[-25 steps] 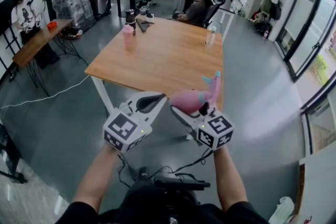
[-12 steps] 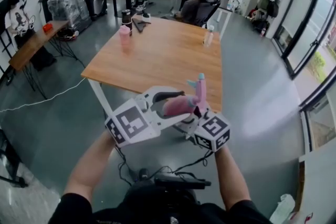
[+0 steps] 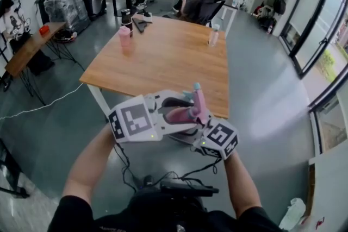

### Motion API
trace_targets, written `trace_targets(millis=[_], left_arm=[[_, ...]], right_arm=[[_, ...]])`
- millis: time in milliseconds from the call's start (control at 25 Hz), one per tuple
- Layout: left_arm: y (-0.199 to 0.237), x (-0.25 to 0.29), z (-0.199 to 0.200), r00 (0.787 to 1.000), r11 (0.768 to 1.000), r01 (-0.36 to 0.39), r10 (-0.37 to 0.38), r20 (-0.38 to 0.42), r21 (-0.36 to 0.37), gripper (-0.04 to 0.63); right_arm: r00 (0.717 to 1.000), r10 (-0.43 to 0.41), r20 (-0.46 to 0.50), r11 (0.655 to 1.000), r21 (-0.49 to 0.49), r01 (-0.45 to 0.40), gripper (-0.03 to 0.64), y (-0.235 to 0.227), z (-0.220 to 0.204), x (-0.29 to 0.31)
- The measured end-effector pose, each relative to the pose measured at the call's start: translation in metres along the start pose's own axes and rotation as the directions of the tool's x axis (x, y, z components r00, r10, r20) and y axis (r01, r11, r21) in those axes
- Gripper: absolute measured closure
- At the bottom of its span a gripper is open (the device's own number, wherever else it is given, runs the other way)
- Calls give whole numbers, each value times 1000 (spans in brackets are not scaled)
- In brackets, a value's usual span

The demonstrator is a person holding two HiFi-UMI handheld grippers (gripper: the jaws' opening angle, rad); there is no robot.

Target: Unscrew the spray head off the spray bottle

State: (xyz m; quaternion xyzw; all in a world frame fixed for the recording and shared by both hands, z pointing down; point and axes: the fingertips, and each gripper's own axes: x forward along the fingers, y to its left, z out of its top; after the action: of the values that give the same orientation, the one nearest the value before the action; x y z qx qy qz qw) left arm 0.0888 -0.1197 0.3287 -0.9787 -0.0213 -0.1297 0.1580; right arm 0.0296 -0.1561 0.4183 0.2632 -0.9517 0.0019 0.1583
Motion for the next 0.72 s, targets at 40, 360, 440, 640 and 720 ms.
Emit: trace_targets(millis=[40, 360, 440, 640, 720], left_arm=[[2, 0, -1, 1000, 1000, 0, 0, 2, 3, 407], [18, -1, -7, 999, 999, -39, 39, 16, -2, 451], [21, -2, -9, 999, 999, -43, 43, 15, -3, 456], [32, -8, -14, 997, 997, -80, 80, 10, -8, 460], [37, -12, -15, 995, 995, -100, 100, 14, -14, 462]], right_arm=[[1000, 3, -5, 1000, -1, -3, 205, -2, -1, 1], [999, -36, -40, 999, -20, 35, 206, -19, -8, 10], [997, -65, -45, 998, -28, 64, 207, -23, -6, 12], [990, -133, -57, 991, -38, 131, 213, -34, -4, 21], [984, -169, -59, 985, -27, 168, 213, -38, 2, 25]])
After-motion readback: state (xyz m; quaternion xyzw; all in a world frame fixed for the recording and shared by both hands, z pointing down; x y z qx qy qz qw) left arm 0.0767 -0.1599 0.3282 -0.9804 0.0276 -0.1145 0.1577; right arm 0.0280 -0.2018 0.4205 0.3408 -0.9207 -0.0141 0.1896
